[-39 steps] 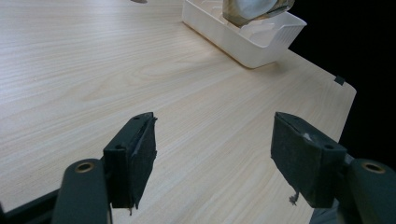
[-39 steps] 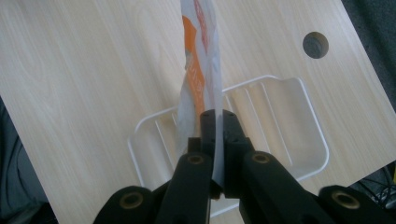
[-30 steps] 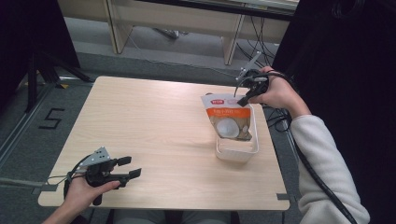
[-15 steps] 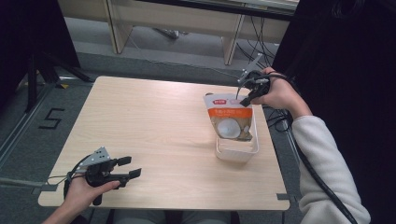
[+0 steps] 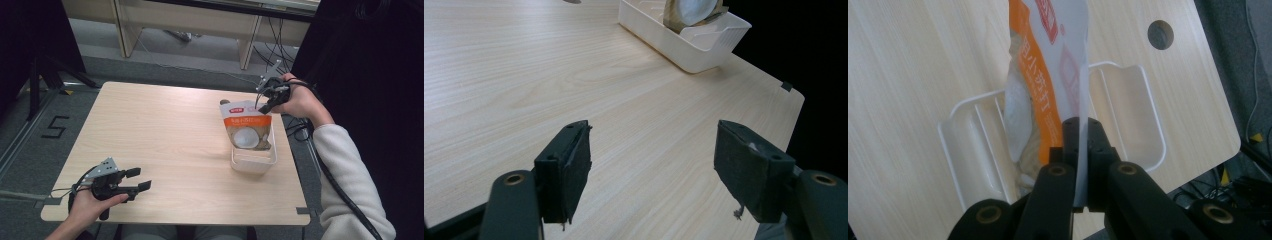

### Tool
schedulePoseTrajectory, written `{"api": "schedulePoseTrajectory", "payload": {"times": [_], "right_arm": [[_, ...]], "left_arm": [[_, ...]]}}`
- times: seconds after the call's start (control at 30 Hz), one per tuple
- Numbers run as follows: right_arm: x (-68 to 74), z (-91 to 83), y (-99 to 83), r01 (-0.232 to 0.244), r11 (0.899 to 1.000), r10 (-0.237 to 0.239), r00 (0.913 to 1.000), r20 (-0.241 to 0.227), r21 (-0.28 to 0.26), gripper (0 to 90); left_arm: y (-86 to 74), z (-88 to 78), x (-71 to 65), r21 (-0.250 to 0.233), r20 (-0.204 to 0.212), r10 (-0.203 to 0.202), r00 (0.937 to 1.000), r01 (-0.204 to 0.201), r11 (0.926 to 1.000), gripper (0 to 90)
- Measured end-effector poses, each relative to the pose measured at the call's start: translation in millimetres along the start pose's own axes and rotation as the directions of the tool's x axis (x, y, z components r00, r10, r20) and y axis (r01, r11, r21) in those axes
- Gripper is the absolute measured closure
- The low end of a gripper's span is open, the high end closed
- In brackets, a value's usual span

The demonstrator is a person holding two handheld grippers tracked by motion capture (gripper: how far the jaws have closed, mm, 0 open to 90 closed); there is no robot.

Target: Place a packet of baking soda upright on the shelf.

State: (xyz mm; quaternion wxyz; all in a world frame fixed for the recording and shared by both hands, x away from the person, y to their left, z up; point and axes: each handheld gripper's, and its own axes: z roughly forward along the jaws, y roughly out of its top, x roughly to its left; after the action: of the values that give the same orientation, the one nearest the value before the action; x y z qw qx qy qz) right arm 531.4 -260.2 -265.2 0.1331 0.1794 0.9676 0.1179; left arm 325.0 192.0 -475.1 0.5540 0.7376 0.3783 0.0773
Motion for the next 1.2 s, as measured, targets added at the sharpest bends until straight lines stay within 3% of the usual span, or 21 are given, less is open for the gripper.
{"api": "schedulePoseTrajectory", "payload": {"times": [0.17, 0.47, 0.77, 0.83, 1.2], "right_arm": [[-0.1, 2.1, -1.5, -0.003, 1.000, 0.003, 0.9999, 0.013, 0.006, 90.0], [-0.7, 3.4, -4.7, 0.058, 0.998, -0.059, 0.9979, 0.029, 0.015, 90.0], [-1.2, 11.6, -10.6, 0.062, 0.997, -0.062, 0.9981, 0.001, 0.045, 90.0], [-1.8, 13.6, -11.0, 0.042, 0.997, -0.042, 0.9991, -0.010, 0.060, 90.0], [0.3, 15.6, -15.1, 0.040, 0.994, -0.039, 0.9992, -0.011, 0.102, 90.0]], "left_arm": [[-0.1, 0.3, -0.1, 0.001, 0.001, 0.000, 1.0000, 0.000, 1.0000, 30.4], [-0.2, 0.3, -0.1, 0.001, 0.001, -0.001, 1.0000, 0.001, 1.0000, 30.4], [-0.2, 0.5, -0.6, -0.001, 0.002, -0.002, 1.0000, 0.002, 1.0000, 30.3], [-0.1, 0.2, -0.3, 0.001, 0.000, 0.000, 1.0000, 0.000, 1.0000, 30.3], [-0.3, 0.9, -1.0, -0.003, 0.002, -0.004, 1.0000, 0.004, 1.0000, 30.3]]}}
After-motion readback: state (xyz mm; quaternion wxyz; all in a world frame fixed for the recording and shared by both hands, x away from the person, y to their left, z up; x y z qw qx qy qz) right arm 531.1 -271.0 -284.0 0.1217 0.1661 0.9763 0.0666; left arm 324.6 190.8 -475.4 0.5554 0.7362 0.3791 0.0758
